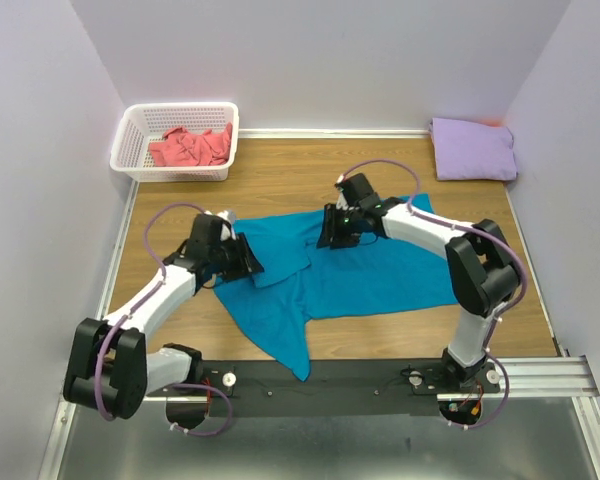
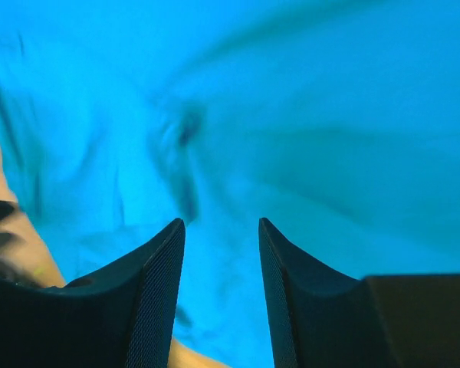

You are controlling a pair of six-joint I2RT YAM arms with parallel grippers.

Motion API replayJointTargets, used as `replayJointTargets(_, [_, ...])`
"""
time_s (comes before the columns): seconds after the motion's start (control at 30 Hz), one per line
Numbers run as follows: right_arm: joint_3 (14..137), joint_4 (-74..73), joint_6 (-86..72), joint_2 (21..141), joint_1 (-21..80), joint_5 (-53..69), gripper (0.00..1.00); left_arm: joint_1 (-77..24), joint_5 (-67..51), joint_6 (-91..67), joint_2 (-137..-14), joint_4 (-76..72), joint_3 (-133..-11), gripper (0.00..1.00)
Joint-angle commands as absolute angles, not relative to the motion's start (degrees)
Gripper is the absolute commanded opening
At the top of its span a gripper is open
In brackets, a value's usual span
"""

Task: Fold and stack the t-shirts
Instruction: Fold the tshirt

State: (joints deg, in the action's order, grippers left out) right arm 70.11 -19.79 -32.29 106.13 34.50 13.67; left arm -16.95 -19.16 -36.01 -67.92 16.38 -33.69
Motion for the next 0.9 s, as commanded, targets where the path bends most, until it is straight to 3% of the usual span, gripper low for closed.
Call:
replayJointTargets(0.0, [72.1,-21.9,-28.0,102.8,26.4,7.4,0.51,-10.5,-10.0,-32.3,-68.1,17.8,-38.8,0.49])
replayJointTargets(0.2, [75.1,-21.7,-25.8,105.7,15.1,4.0,0.49,-5.5,-3.7,-29.0,-79.8,14.4,-48.3,0.36])
replayJointTargets(0.87, [80.7,-14.9,-29.4,124.0,-7.0,3.7,0.46,-2.2,4.7,-27.9,-106.3,12.4,-64.7,0.27])
